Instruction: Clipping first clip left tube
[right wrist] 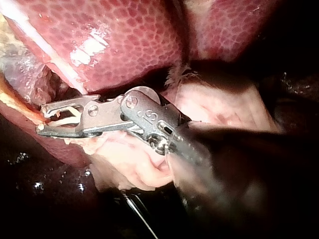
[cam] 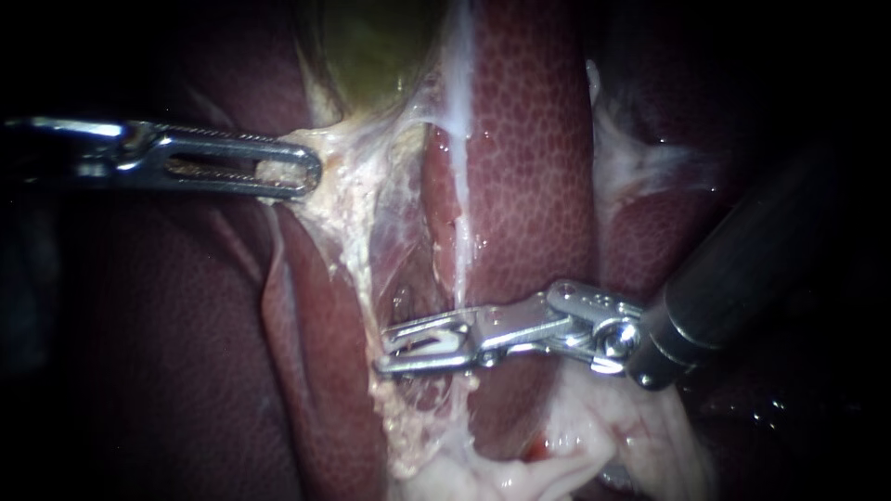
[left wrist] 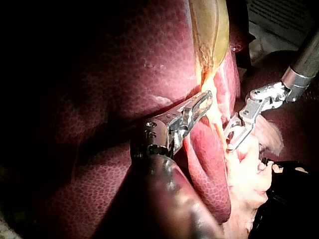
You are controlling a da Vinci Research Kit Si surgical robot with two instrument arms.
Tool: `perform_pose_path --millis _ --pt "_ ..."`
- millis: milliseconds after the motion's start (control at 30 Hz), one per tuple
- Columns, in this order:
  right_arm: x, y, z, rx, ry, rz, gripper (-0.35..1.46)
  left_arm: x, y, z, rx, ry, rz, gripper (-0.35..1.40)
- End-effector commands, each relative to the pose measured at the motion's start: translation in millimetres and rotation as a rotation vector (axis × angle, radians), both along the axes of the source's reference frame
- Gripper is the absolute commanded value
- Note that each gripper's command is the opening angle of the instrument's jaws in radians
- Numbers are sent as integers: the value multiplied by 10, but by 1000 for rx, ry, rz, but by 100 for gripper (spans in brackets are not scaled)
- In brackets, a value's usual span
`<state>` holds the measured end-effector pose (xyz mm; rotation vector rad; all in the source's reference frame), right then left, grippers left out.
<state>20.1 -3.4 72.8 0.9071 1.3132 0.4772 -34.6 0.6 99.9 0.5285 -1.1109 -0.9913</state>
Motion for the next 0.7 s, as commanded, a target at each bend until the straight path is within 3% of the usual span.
perform_pose_path --millis 33,700 --pt "0 0 0 0 0 0 4 0 0 0 0 0 0 -35" --pt "-11 2 -2 3 2 -3 3 0 0 0 0 0 0 -35"
